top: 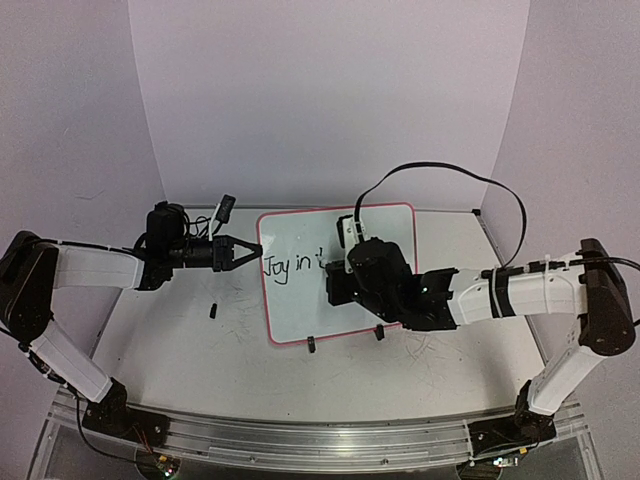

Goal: Write a sentence on the whiteboard

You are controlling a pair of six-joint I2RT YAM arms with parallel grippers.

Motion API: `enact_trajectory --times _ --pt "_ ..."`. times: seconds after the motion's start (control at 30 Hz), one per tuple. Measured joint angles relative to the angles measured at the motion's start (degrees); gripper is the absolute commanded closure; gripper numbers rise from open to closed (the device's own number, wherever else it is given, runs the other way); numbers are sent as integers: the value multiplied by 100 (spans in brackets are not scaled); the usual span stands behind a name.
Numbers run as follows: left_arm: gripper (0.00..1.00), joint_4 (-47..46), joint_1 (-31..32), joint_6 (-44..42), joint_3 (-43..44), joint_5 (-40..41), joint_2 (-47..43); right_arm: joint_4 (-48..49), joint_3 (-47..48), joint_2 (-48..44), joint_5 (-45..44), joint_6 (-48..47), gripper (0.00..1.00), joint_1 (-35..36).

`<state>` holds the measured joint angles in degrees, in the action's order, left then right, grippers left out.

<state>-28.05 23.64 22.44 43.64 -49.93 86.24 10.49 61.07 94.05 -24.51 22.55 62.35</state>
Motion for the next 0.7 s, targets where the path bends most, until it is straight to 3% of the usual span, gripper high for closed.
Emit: enact_trajectory --times 0.43,0.7 --pt "100 11 0 0 0 20 0 -356 49 -39 -302 318 100 22" --pt "100 8 0 -7 0 -3 -2 101 -696 -666 -69 163 100 -83"
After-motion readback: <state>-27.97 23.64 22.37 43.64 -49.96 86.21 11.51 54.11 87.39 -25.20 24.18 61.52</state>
